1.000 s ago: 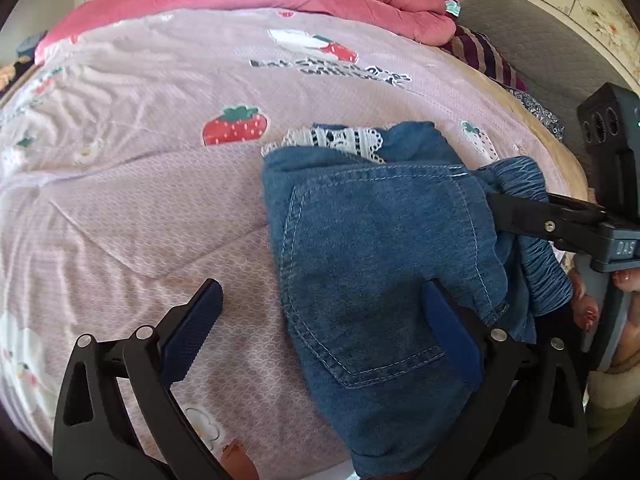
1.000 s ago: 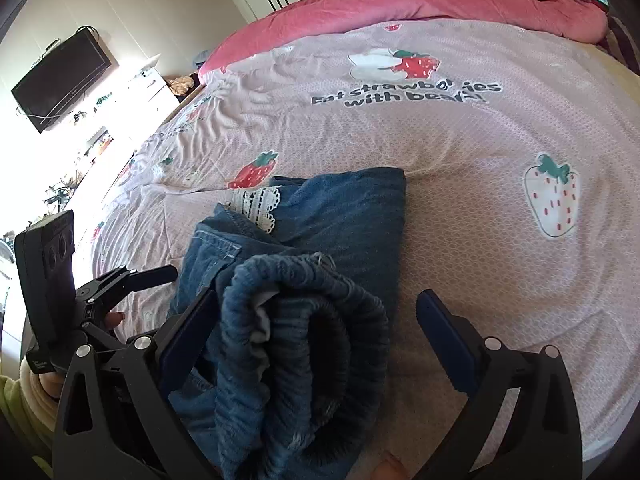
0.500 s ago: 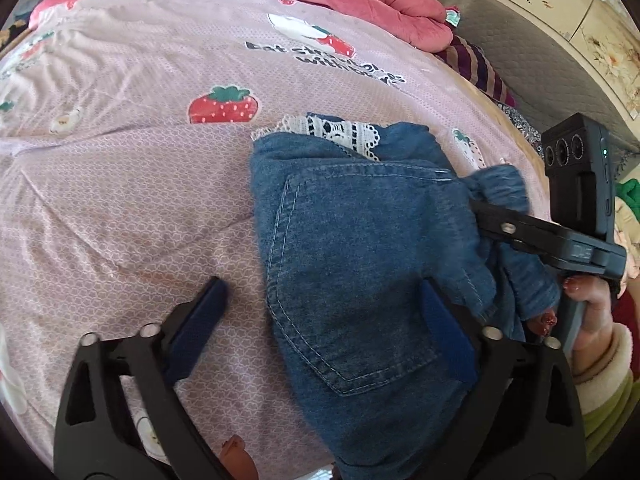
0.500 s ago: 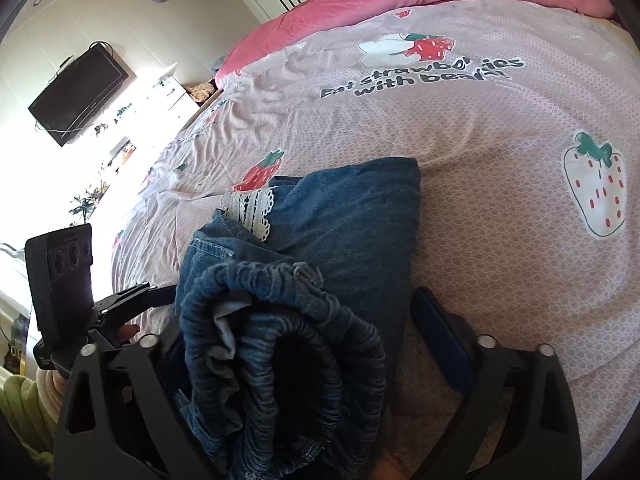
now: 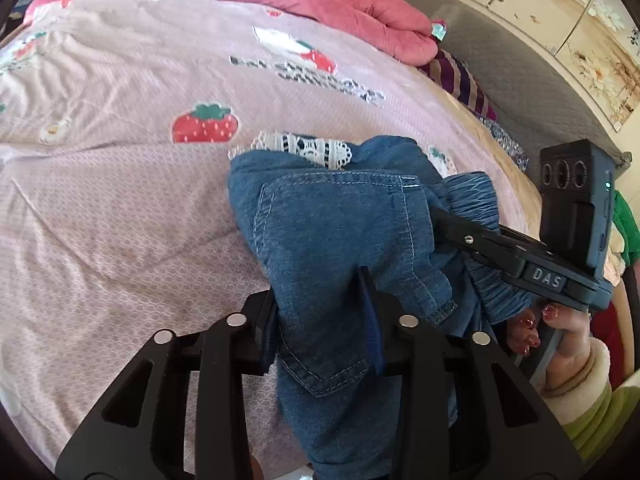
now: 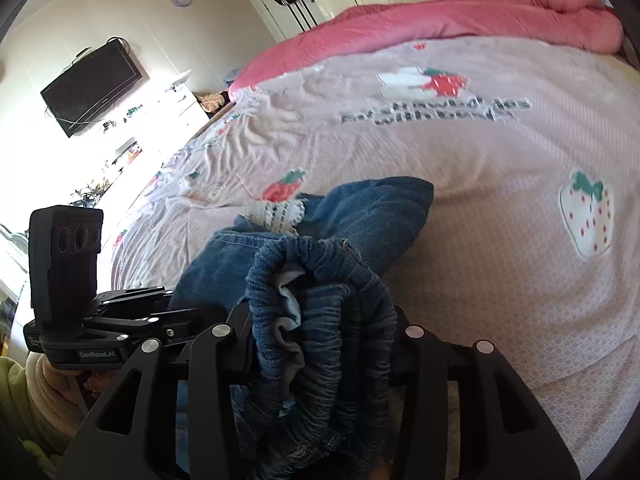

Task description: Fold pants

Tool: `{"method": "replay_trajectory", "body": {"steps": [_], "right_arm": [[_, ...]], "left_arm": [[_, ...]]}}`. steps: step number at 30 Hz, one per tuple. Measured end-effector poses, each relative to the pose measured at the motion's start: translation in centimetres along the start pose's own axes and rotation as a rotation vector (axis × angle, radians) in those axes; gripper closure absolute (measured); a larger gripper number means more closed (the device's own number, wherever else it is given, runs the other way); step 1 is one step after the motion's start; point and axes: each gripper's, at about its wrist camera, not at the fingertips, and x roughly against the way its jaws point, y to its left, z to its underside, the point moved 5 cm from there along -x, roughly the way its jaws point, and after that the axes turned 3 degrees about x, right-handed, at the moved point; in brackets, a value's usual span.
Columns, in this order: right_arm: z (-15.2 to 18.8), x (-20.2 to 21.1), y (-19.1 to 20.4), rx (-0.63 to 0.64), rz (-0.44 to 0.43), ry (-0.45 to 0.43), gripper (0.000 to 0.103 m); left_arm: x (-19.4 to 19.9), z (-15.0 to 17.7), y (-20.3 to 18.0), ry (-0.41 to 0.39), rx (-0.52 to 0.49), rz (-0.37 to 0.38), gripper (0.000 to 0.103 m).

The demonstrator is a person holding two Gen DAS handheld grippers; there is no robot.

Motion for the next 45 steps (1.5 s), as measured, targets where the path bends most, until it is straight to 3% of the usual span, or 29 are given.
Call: {"method": "replay_trajectory", "body": {"steps": [8,16,20,26,34,39,45], "right_arm": [[-4.6,-1.4,3.7,0.088,-0.034,-0.053,0.062],[-9.4,-6.1,4.1,0.076,-0.056,-0.054,0.062],[-9.8,-8.8,3.3,0.054,-0.034,-0.009,0.062],[-7.6,-12.0,1.3,0.047,0.044,0.088,0.06],[-7.1,-12.3,0.6,0.045,0.083,0.097,0.046],[-7.0,-12.2,-0.2,0.017,0.13,0.091,0.023],[-6.9,-10.8,0.0,0.011,0.135,0.062,0.015]], "left_arm": [[3.6,-2.8,1.7,-0.119,-0.022,-0.089,0.078],[4.3,-6.6,5.1,-0.163,-0.032,-0.178,0.078],[3.0,-7.5,7.1,-0.151,-0.008,-0.205,0.078],[0.2,-6.9,8.5,-0.1,-0.007,-0.24,0.074],[-0.2,-6.8,9.0,-0.107,-0.015,-0.264,0.063],[-0.1,-6.7,9.1,-0.114,-0.013,-0.281,0.055],[0.5,-6.4,9.1,-0.138,-0.021,-0.31,0.045]]}}
